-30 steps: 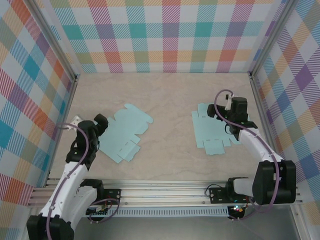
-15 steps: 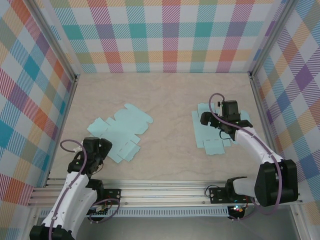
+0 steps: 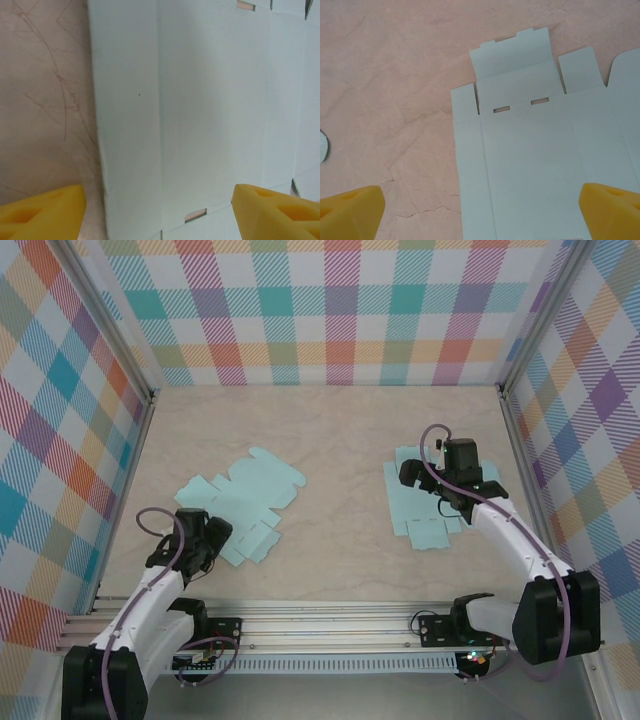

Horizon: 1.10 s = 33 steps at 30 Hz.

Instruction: Fold the paper box

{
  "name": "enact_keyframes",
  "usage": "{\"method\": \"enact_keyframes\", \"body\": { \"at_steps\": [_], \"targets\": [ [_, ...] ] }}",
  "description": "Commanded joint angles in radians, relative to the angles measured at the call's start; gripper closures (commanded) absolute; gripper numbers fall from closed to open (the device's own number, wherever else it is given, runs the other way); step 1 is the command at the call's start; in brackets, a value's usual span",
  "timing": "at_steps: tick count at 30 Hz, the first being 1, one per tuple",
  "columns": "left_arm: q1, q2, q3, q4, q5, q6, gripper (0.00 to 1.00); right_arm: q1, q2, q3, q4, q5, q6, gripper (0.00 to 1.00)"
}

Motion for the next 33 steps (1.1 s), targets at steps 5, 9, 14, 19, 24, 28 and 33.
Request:
{"method": "enact_keyframes", "body": {
  "at_steps": [5, 9, 14, 19, 24, 28, 33],
  "targets": [
    [0.012, 0.128, 0.011, 0.167, 0.036, 0.027, 0.27, 0.028, -0.014, 0.037, 0.024, -0.062, 0.007, 0.0],
    [0.011, 0.208, 0.033, 0.228, 0.059, 0.045, 0.37, 0.11, 0.093, 0.118, -0.007, -0.071, -0.024, 0.0],
    [0.011, 0.27, 0.062, 0.268, 0.06, 0.073, 0.46, 0.257, 0.317, 0.285, -0.021, -0.107, -0.047, 0.0],
    [0.012, 0.268, 0.072, 0.306, 0.069, 0.087, 0.51, 0.341, 0.538, 0.449, -0.004, -0.214, -0.046, 0.0],
    [0.012, 0.253, 0.083, 0.325, 0.083, 0.092, 0.56, 0.36, 0.699, 0.588, -0.027, -0.277, -0.024, 0.0],
    [0.012, 0.231, 0.088, 0.316, 0.08, 0.104, 0.6, 0.365, 0.762, 0.63, -0.025, -0.3, -0.014, 0.0],
    [0.012, 0.202, 0.09, 0.317, 0.075, 0.114, 0.65, 0.369, 0.79, 0.648, -0.032, -0.313, -0.014, 0.0]
  ]
}}
